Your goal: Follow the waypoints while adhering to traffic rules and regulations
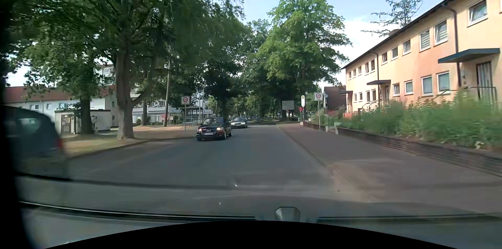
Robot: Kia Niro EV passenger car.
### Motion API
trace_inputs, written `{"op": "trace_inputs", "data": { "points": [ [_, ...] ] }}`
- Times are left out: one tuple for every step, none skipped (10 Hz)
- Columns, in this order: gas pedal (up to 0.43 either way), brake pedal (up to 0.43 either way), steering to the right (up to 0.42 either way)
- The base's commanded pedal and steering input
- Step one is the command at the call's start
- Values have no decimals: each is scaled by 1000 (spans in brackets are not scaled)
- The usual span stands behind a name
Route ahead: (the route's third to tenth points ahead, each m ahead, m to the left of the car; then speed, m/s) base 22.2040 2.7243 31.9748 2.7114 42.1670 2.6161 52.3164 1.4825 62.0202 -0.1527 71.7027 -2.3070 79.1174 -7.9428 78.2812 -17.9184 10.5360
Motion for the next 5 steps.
{"op": "trace_inputs", "data": {
  "points": [
    [0,6,3],
    [0,6,3],
    [0,6,4],
    [0,6,3],
    [0,61,4]
  ]
}}
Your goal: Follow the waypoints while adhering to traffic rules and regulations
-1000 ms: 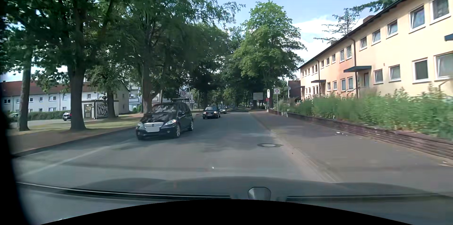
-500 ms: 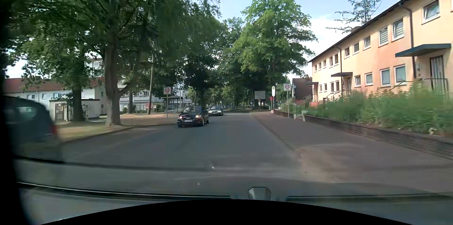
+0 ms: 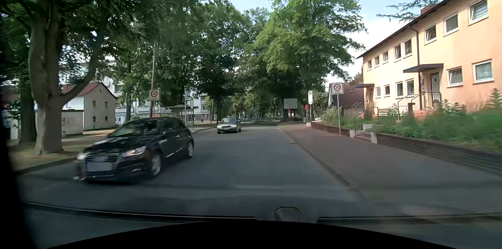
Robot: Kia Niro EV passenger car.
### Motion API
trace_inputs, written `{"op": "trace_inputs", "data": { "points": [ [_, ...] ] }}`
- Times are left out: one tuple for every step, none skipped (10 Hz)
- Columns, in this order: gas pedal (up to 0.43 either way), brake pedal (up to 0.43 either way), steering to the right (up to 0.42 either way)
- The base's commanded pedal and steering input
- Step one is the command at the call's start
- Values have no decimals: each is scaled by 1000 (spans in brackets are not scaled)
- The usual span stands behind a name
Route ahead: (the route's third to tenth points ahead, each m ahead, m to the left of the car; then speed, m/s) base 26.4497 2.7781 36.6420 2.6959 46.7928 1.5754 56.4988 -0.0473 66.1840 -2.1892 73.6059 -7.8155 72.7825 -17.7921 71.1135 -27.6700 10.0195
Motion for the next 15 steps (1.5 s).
{"op": "trace_inputs", "data": {
  "points": [
    [0,159,4],
    [0,189,3],
    [0,207,4],
    [0,207,3],
    [0,207,3],
    [0,201,0],
    [0,177,-3],
    [0,152,-3],
    [0,134,-3],
    [0,104,-3],
    [0,24,0],
    [0,6,1],
    [0,6,1],
    [0,6,2],
    [0,6,2]
  ]
}}
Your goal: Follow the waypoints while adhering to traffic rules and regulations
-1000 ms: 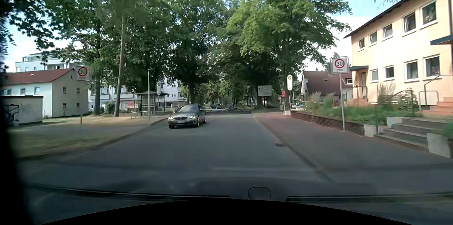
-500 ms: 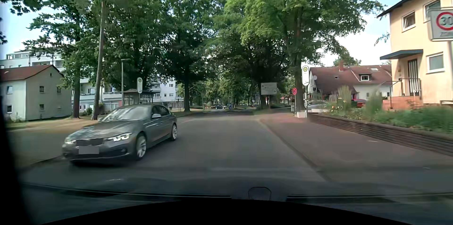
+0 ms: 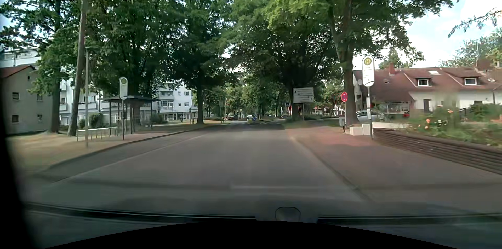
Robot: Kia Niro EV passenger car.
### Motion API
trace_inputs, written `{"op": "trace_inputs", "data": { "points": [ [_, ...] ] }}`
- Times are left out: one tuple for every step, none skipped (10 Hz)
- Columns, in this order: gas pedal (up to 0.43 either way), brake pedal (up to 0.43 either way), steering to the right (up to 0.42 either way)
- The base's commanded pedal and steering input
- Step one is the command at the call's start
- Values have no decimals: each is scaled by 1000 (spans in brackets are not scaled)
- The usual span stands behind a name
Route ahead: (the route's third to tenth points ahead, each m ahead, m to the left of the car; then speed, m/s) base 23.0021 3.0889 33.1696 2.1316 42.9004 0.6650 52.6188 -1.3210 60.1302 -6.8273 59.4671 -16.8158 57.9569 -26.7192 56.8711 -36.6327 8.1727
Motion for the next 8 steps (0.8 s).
{"op": "trace_inputs", "data": {
  "points": [
    [0,6,2],
    [0,6,1],
    [28,6,2],
    [39,6,1],
    [47,6,1],
    [47,6,1],
    [59,6,1],
    [59,6,1]
  ]
}}
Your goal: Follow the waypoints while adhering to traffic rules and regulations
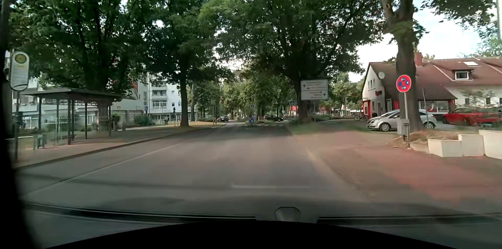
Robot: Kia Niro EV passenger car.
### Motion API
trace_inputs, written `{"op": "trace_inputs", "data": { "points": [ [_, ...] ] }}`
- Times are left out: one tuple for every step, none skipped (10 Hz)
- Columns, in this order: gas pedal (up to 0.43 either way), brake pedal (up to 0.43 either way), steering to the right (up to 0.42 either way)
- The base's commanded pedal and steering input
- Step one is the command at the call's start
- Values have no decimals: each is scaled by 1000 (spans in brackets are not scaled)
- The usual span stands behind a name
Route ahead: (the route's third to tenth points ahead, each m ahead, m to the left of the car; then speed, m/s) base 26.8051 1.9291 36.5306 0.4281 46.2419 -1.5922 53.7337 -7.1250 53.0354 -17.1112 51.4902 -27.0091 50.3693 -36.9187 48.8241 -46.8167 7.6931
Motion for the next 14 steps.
{"op": "trace_inputs", "data": {
  "points": [
    [79,6,2],
    [79,6,1],
    [79,6,1],
    [79,6,1],
    [79,6,1],
    [79,6,1],
    [79,6,1],
    [87,6,1],
    [79,6,1],
    [0,6,2],
    [0,6,3],
    [0,6,3],
    [0,6,3],
    [0,6,4]
  ]
}}
